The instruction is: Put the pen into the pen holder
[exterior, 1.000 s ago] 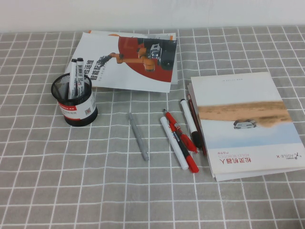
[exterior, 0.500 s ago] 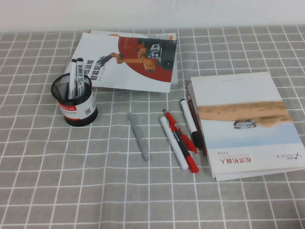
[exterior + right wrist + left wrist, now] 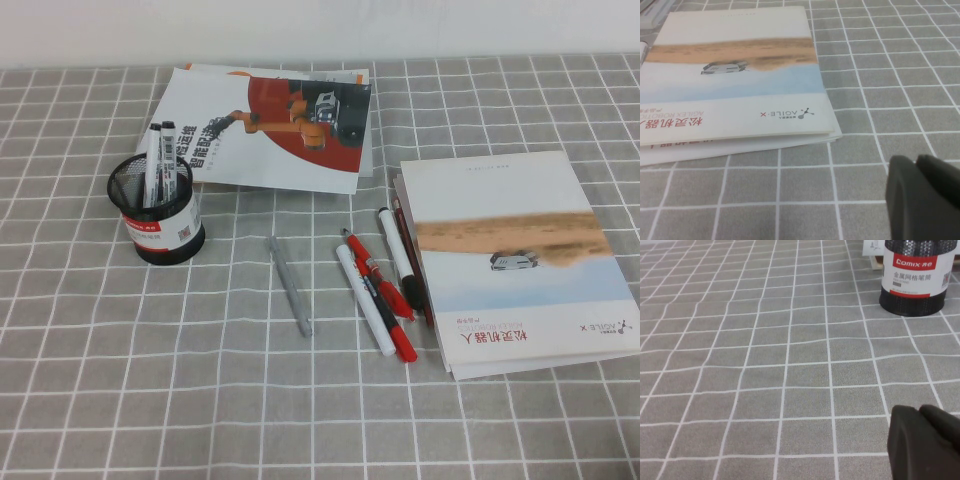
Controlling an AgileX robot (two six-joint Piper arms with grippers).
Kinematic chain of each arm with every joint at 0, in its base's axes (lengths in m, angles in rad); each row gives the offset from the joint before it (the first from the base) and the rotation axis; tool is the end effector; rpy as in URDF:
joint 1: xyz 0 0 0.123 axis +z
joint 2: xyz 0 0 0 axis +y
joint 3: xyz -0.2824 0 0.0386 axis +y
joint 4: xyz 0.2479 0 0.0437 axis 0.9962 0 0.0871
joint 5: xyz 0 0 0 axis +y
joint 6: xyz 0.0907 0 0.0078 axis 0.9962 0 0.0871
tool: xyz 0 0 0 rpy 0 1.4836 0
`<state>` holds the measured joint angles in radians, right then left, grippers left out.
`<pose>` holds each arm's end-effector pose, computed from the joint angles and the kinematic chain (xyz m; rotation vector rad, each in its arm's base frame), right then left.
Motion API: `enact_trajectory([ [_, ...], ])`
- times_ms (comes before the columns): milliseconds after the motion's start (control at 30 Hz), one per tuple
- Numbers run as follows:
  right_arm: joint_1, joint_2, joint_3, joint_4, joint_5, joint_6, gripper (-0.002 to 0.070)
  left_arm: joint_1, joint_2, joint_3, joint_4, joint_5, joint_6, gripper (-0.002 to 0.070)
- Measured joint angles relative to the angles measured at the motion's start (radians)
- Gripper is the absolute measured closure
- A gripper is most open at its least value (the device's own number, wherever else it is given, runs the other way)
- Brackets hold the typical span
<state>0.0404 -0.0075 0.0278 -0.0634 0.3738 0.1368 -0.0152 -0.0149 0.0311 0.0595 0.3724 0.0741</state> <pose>0.0528 0.0000 0.1706 0.0510 1.8767 0.0595 0.0525 0.0012 0.1700 0.1205 1.8688 0.0991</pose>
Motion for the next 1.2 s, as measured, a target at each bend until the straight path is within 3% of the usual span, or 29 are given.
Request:
enact_trajectory([
  [867, 0.0, 0.0, 0.0, -0.039, -0.008, 0.004, 0.0689, -0.022, 0.0, 0.0, 0.002, 0.001, 0.0, 0.0678],
  [933, 0.0, 0.0, 0.0, 0.083, -0.052, 0.055, 0.0689, -0.022, 0.0, 0.0, 0.002, 0.001, 0.0, 0.0678],
  [1033, 0.0, 0.0, 0.0, 0.498, -0.147, 0.158, 0.0689, -0.022, 0.0, 0.0, 0.003, 0.001, 0.0, 0.0678],
  [1133, 0.0, 0.0, 0.0, 0.836, -0.2, 0.151, 0.0689, -0.022, 0.0, 0.0, 0.003, 0.001, 0.0, 0.0678],
  [1200, 0.0, 0.0, 0.0, 0.94, -0.217, 0.1, 0.0689, -0.022, 0.0, 0.0, 0.003, 0.001, 0.0, 0.0678],
])
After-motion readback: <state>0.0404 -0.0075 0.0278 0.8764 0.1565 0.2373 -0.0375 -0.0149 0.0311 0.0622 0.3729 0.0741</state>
